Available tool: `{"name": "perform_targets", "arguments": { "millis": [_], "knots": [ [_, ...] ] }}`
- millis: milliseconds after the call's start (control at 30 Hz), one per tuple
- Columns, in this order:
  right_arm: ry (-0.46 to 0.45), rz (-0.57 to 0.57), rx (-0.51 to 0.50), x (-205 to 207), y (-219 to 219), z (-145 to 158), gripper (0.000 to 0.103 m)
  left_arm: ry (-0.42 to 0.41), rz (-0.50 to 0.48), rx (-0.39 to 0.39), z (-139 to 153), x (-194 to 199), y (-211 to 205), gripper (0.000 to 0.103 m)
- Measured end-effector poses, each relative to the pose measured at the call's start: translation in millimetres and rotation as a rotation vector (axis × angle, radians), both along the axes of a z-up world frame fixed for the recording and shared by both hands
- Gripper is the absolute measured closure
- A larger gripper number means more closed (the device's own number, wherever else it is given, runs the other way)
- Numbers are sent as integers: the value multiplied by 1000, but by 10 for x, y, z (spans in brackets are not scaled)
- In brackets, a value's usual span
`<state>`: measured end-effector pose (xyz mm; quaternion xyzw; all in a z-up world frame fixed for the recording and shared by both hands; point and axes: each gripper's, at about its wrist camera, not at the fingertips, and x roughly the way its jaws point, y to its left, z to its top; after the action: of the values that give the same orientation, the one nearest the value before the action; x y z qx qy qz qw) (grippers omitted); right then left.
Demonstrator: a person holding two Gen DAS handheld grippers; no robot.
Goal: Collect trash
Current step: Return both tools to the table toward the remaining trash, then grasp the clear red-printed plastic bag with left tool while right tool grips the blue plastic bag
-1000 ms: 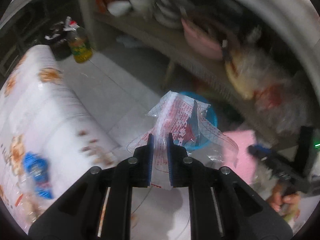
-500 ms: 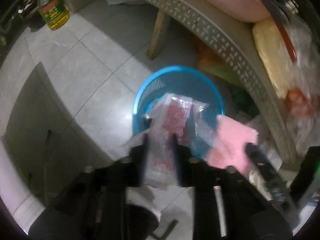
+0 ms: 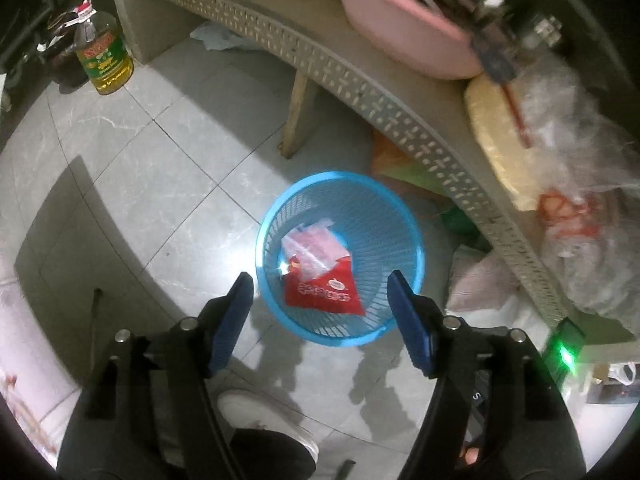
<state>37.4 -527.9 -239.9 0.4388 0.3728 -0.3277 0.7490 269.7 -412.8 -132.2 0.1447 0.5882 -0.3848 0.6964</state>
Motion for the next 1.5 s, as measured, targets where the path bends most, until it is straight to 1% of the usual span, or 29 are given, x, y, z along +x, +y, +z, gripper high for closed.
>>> {"name": "perform_targets", "arguments": {
  "millis": [167, 233, 300, 400, 467, 567, 667, 800, 833, 900, 933, 967, 1033, 1100, 1167, 1233, 1333, 1433, 1500],
  "knots": [
    [-20, 50, -41, -154, 129, 357, 44, -33, 21, -106, 472, -125, 391, 33],
    [-36, 91, -68, -159, 229, 558, 39, -54, 31, -154, 687, -203, 603, 31],
    [-46, 125, -92, -139, 306, 744, 34, -60, 37, -196, 866, -277, 797, 24],
    [-80, 208, -136, -95, 502, 1091, 31, -84, 59, -246, 1162, -394, 1175, 20],
    [-120, 286, -168, -56, 681, 1369, 30, -75, 63, -264, 1325, -428, 1427, 19],
    [-167, 388, -196, -1, 924, 1649, 29, -93, 94, -263, 1591, -425, 1871, 13],
    [-214, 484, -184, 64, 1194, 1850, 29, -122, 163, -254, 1823, -371, 2440, 12],
    [-241, 609, -135, 198, 1530, 1956, 29, -162, 235, -221, 2009, -293, 3200, 12],
    [-240, 648, -123, 266, 1639, 1974, 29, -172, 268, -213, 2044, -272, 3471, 12],
    [-237, 704, -98, 388, 1832, 1994, 29, -184, 334, -198, 2078, -231, 3892, 12],
    [-243, 732, -83, 441, 1918, 2013, 29, -183, 357, -194, 2078, -206, 4021, 12],
    [-249, 753, -73, 463, 1977, 2026, 29, -173, 402, -187, 2064, -167, 4239, 12],
    [-250, 806, -56, 575, 2176, 2048, 29, -141, 479, -178, 2013, -82, 4584, 12],
    [-246, 844, -38, 675, 2319, 2055, 29, -104, 571, -152, 1923, 31, 4920, 12],
    [-239, 876, -19, 810, 2465, 2061, 29, -69, 667, -96, 1791, 121, 5179, 12],
    [-238, 902, 9, 955, 2581, 2063, 29, -15, 715, -72, 1654, 204, 5313, 12],
    [-253, 926, 59, 1172, 2704, 2078, 29, 100, 784, -93, 1421, 379, 5496, 12],
    [-252, 945, 96, 1451, 2843, 2116, 29, 169, 861, -122, 1270, 476, 5610, 12],
    [-247, 951, 97, 1635, 2911, 2147, 29, 213, 886, -147, 1193, 528, 5666, 12]
  ]
}}
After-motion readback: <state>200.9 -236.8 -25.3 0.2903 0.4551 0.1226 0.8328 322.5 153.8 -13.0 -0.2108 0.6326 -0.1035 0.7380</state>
